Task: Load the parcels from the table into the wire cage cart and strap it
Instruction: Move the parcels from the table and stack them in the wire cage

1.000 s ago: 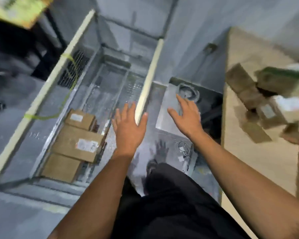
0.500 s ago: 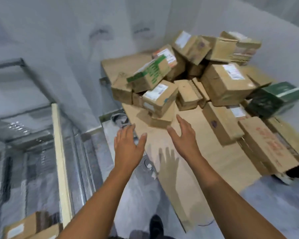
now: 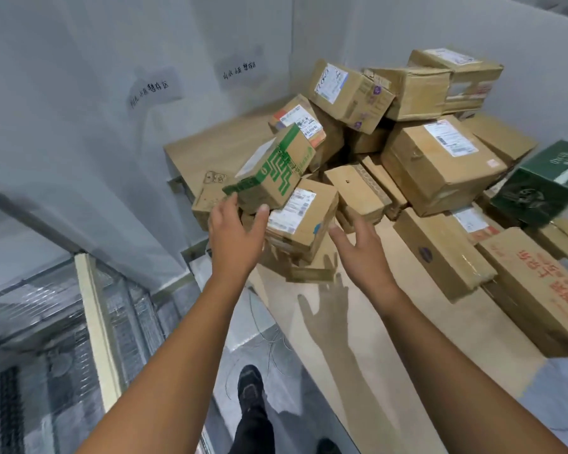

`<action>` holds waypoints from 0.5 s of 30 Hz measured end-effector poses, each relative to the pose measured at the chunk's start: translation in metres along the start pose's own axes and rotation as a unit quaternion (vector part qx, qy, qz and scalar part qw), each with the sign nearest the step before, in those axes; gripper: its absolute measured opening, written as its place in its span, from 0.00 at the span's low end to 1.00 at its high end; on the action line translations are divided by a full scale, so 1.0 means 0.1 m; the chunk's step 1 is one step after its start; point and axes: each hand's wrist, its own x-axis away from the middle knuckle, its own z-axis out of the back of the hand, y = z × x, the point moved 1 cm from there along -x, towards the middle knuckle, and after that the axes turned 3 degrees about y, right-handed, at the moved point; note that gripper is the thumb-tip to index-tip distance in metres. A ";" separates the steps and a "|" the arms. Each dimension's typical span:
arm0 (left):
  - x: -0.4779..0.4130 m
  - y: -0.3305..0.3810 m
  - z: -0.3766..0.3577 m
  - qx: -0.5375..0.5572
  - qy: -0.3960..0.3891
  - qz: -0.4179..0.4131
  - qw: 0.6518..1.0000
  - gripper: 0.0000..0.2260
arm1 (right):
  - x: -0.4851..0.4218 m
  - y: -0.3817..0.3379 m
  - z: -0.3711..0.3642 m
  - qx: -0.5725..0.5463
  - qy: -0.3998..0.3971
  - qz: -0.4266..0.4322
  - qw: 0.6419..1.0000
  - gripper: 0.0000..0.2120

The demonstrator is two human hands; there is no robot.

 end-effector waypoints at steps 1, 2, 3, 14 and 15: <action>-0.23 -0.05 -0.01 0.008 -0.004 0.012 1.000 0.33 | -0.14 -0.09 -0.12 0.000 0.002 -0.002 1.000 0.33; -0.45 -0.10 -0.02 0.013 -0.009 0.026 1.000 0.34 | -0.28 -0.19 -0.23 0.006 0.008 -0.008 1.000 0.35; -0.66 -0.16 -0.04 0.017 -0.015 0.042 0.999 0.34 | -0.40 -0.28 -0.36 0.015 0.015 -0.015 1.000 0.36; -1.72 -0.58 -0.41 0.079 -0.164 0.143 0.973 0.40 | -1.32 -0.90 -1.28 0.003 -0.019 -0.111 0.994 0.46; -1.70 -0.57 -0.42 0.092 -0.166 0.146 0.971 0.41 | -1.31 -0.91 -1.30 -0.002 -0.026 -0.123 0.992 0.47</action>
